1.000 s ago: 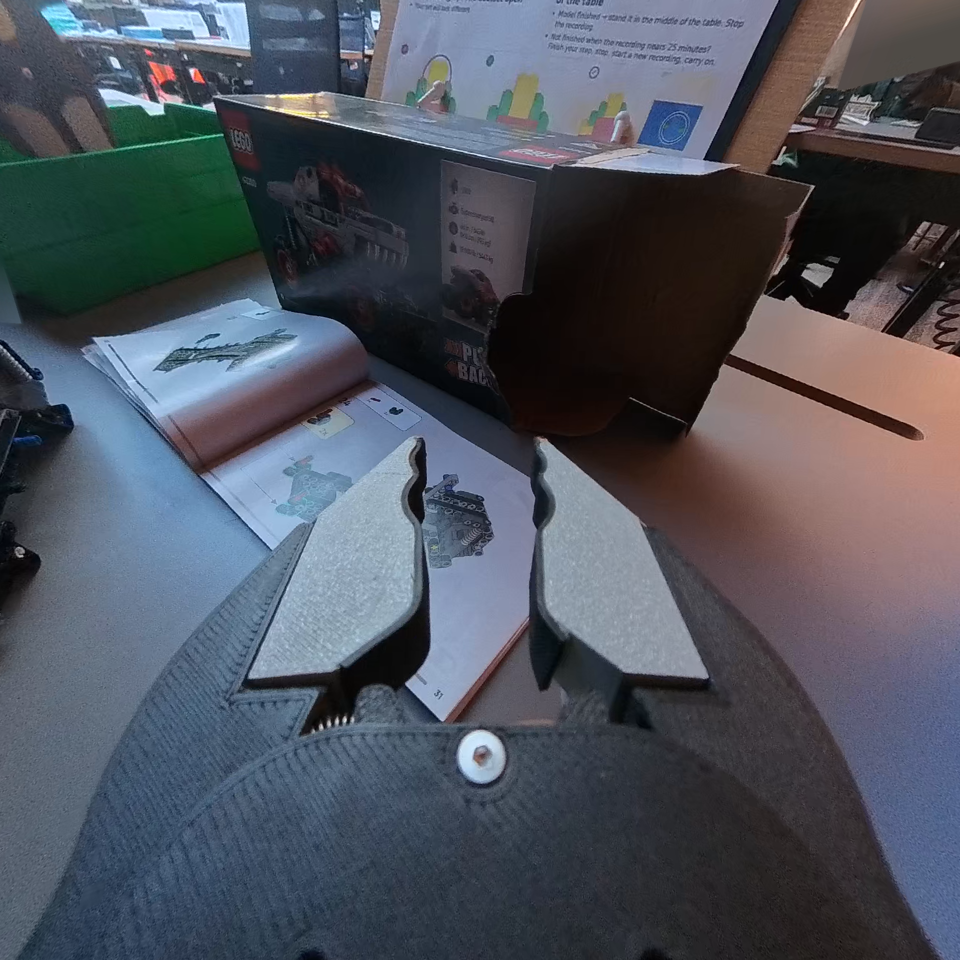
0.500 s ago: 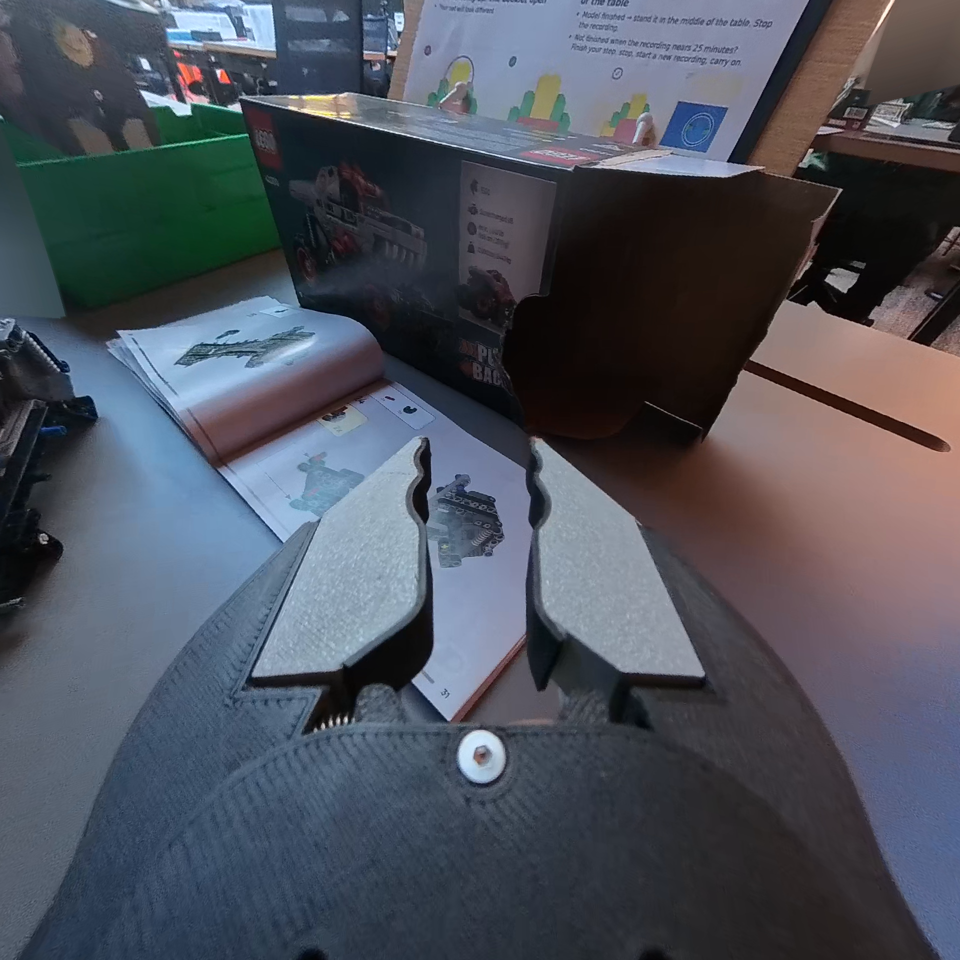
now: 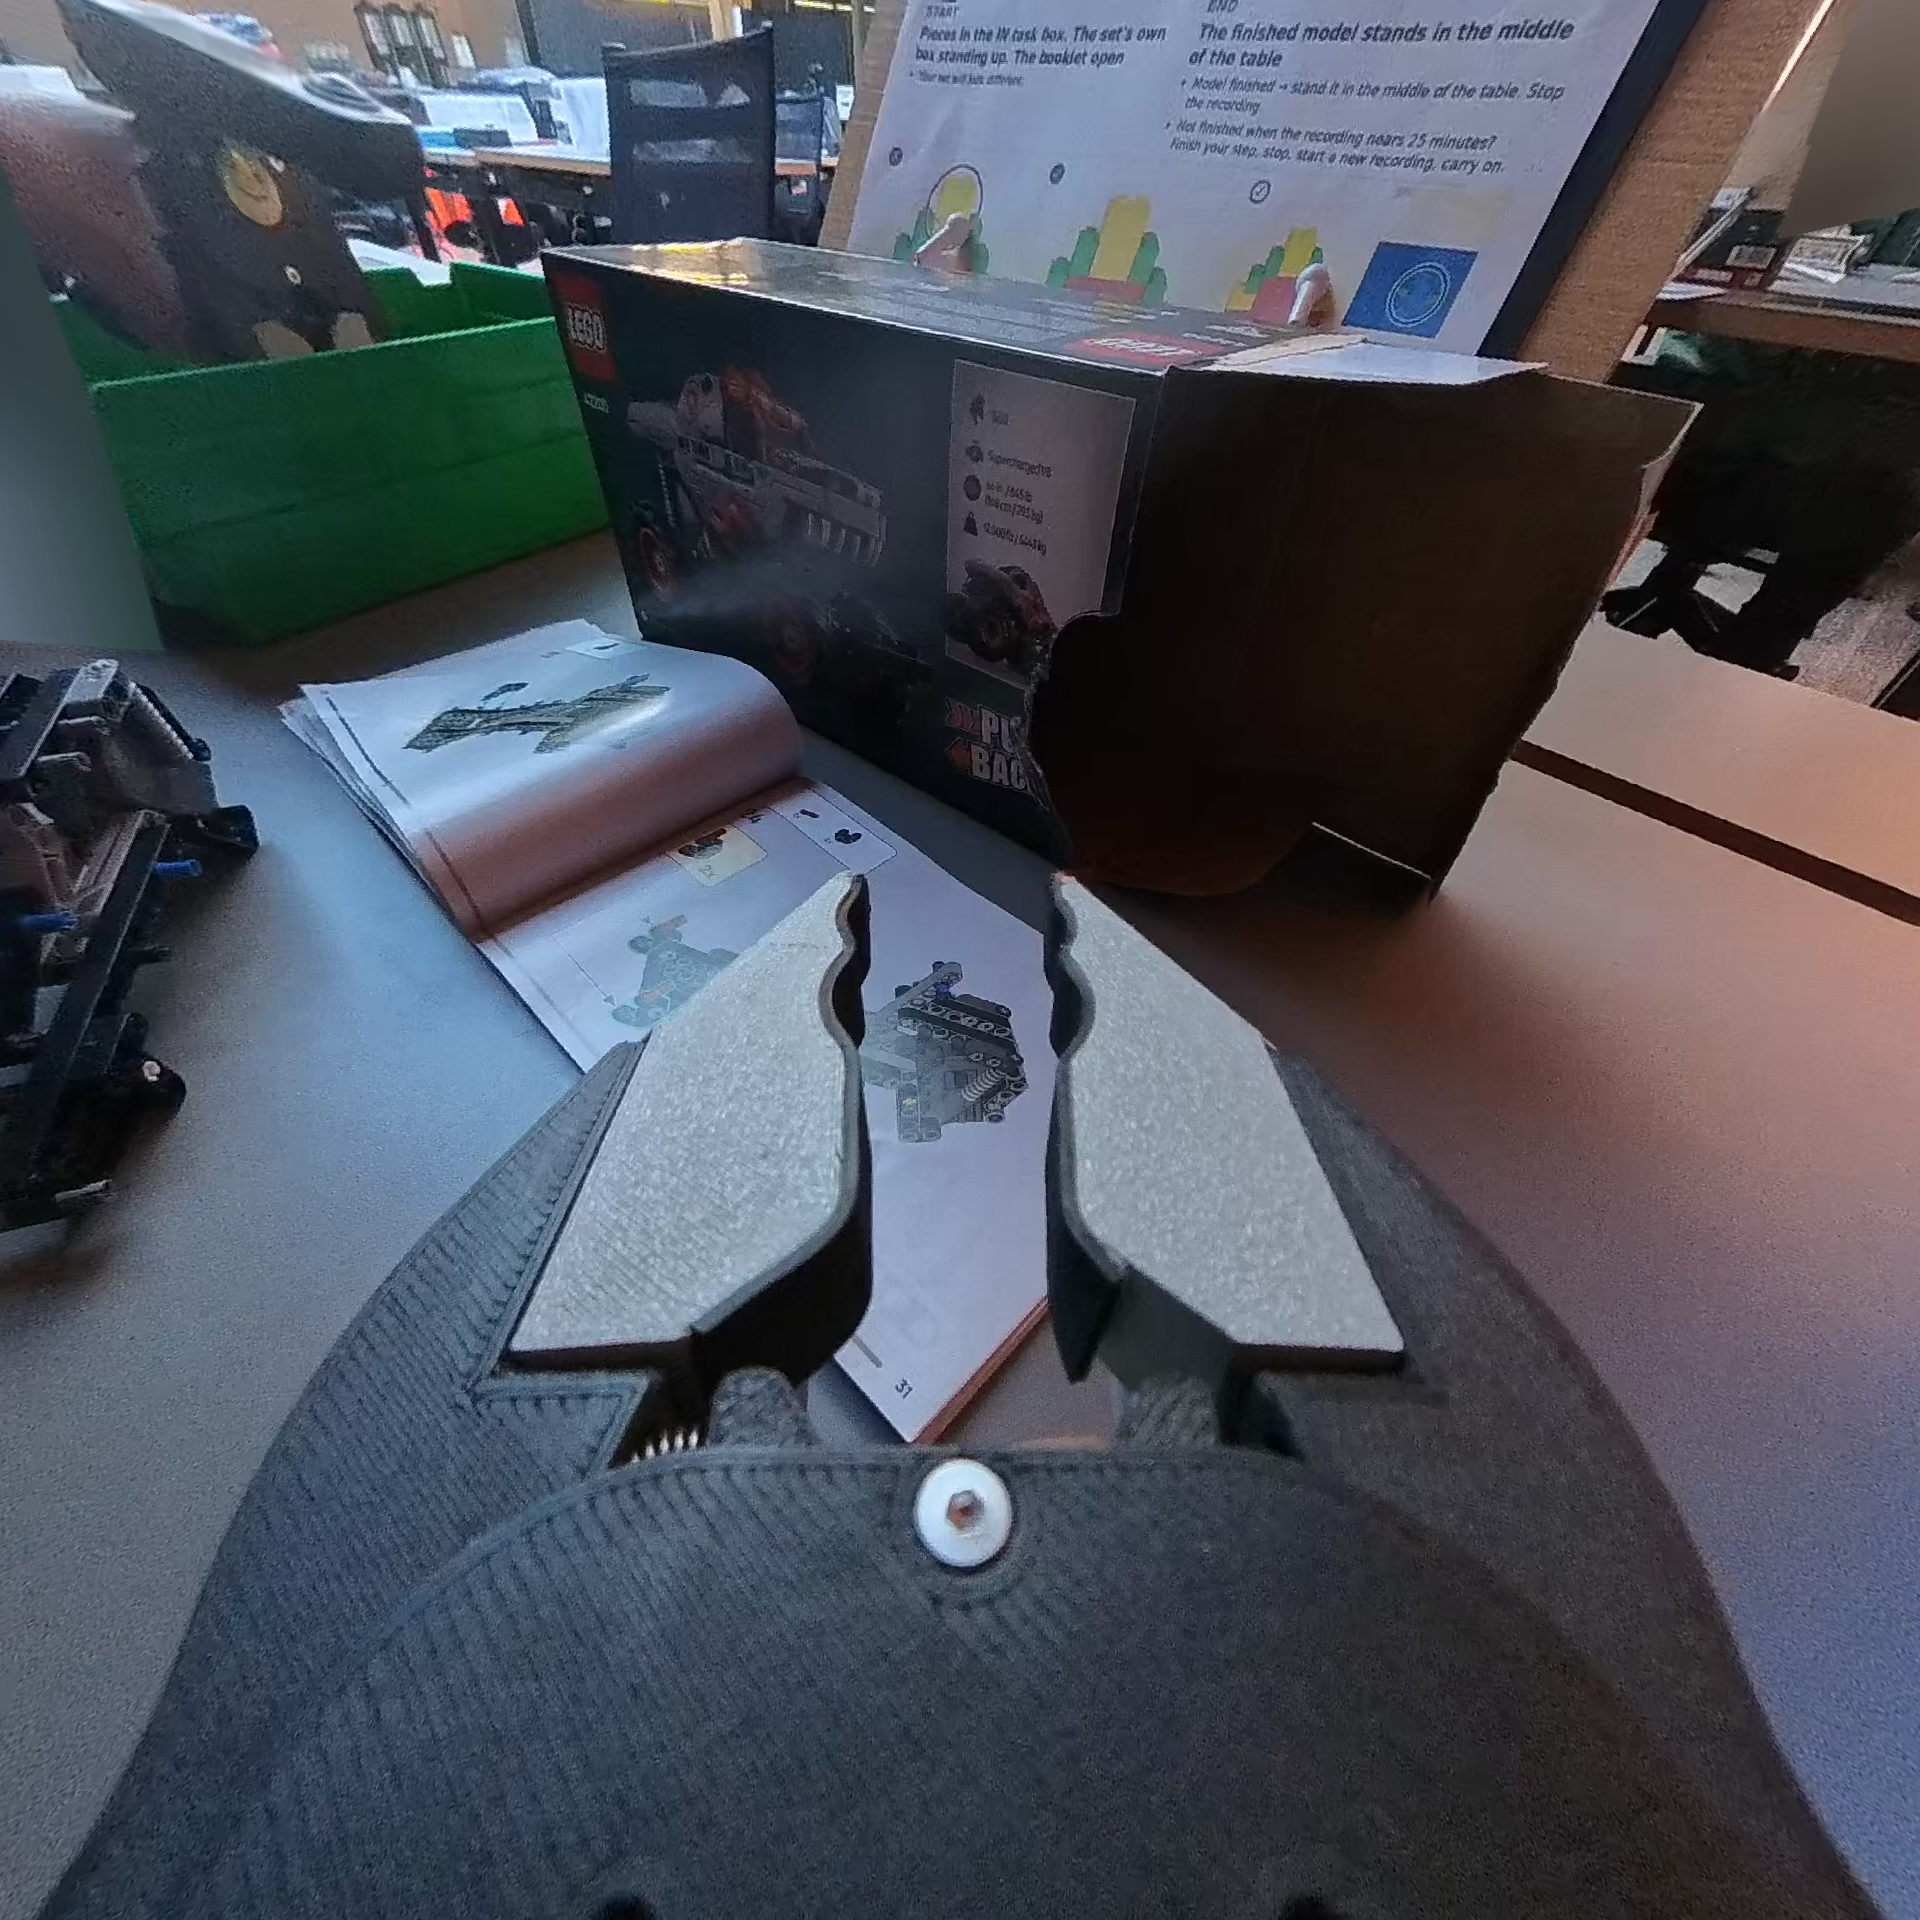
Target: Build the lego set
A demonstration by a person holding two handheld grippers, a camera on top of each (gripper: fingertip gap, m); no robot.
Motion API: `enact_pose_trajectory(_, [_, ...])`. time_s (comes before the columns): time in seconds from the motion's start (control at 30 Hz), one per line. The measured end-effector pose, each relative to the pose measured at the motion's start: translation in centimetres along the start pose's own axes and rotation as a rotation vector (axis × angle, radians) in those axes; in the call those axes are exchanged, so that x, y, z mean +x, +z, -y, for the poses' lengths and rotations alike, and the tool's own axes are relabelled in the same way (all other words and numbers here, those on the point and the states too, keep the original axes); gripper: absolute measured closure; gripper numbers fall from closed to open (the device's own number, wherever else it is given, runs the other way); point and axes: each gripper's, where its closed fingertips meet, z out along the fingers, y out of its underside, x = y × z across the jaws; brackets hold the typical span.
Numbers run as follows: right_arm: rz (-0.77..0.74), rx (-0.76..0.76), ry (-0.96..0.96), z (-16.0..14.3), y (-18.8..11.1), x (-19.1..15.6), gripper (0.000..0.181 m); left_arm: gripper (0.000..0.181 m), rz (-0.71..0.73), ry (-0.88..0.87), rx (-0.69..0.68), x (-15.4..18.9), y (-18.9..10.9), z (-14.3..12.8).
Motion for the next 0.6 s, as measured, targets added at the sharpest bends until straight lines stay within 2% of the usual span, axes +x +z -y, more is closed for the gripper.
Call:
enact_pose_trajectory(0.07, [0.003,-0.001,0.002,0.0,0.0,0.0,0.151,0.180,0.027,0.005,0.019,-0.4,-1.4,0.2])
enact_pose_trajectory(0.1, [0.004,0.000,0.001,0.0,0.0,0.0,0.151,0.180,0.010,0.002,0.085,0.1,-2.8,1.0])
enact_pose_trajectory(0.2, [0.003,0.002,-0.002,0.0,0.0,-0.1,0.151,0.181,-0.195,0.049,0.364,6.0,-8.7,5.3])
enact_pose_trajectory(0.27, [0.004,0.000,0.000,0.0,0.0,0.0,0.151,0.181,-0.206,0.175,0.440,10.4,-10.6,6.7])
enact_pose_trajectory(0.37, [-0.001,0.003,-0.002,0.0,0.0,0.0,0.152,0.181,-0.099,0.300,0.405,14.1,-10.1,6.9])
enact_pose_trajectory(0.47, [-0.001,0.012,0.002,0.2,-0.1,0.0,0.152,0.181,-0.072,0.329,0.453,15.1,-11.0,7.4])
enact_pose_trajectory(0.53, [0.000,0.014,0.002,0.2,-0.1,-0.1,0.152,0.181,-0.160,0.322,0.495,16.1,-11.4,7.6])
enact_pose_trajectory(0.6, [0.006,0.013,0.000,0.2,-0.1,-0.3,0.152,0.181,-0.255,0.301,0.498,17.9,-10.0,7.7])
